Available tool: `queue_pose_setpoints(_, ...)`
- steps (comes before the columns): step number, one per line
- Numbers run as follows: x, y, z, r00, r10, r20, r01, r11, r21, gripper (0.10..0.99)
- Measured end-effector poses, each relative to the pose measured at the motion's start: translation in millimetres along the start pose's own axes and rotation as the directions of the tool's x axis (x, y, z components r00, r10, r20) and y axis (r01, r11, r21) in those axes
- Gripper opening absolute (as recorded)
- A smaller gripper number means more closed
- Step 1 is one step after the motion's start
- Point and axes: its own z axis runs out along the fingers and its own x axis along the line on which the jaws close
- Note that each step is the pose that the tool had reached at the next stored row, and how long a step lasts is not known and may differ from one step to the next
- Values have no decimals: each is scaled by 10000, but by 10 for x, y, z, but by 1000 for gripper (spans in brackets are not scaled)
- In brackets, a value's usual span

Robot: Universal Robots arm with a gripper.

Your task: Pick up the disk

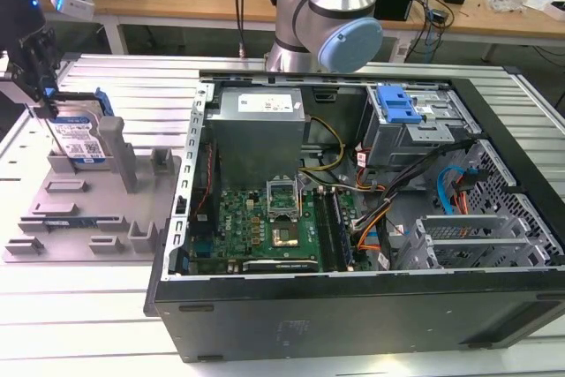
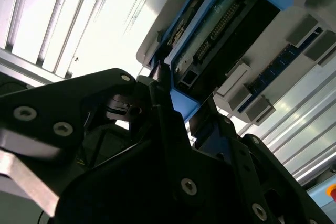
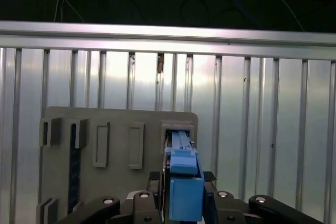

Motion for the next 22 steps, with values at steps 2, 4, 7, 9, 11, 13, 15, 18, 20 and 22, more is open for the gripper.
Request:
queue_pose_setpoints(2,0,0,6,10000,-1,1,1,10000,-1,369)
queue_pose_setpoints(4,-1,0,8,10000,-1,1,1,10000,-1,369)
queue_pose_setpoints(7,-1,0,9,10000,-1,1,1,10000,0,369)
queue_pose_setpoints(9,0,0,10,10000,-1,2,1,10000,0,369)
queue_pose_setpoints(11,0,0,10,10000,1,2,-1,10000,1,369)
queue_pose_setpoints(13,0,0,10,10000,8,2,-8,10000,1,369)
queue_pose_setpoints(15,0,0,10,10000,11,2,-11,10000,1,369)
queue_pose_setpoints(18,1,2,3,10000,10,3,-10,10000,5,369)
queue_pose_setpoints(20,2,7,-19,10000,10,9,-10,10000,2,369)
queue_pose_setpoints(22,3,10,-41,10000,12,16,-12,10000,1,369)
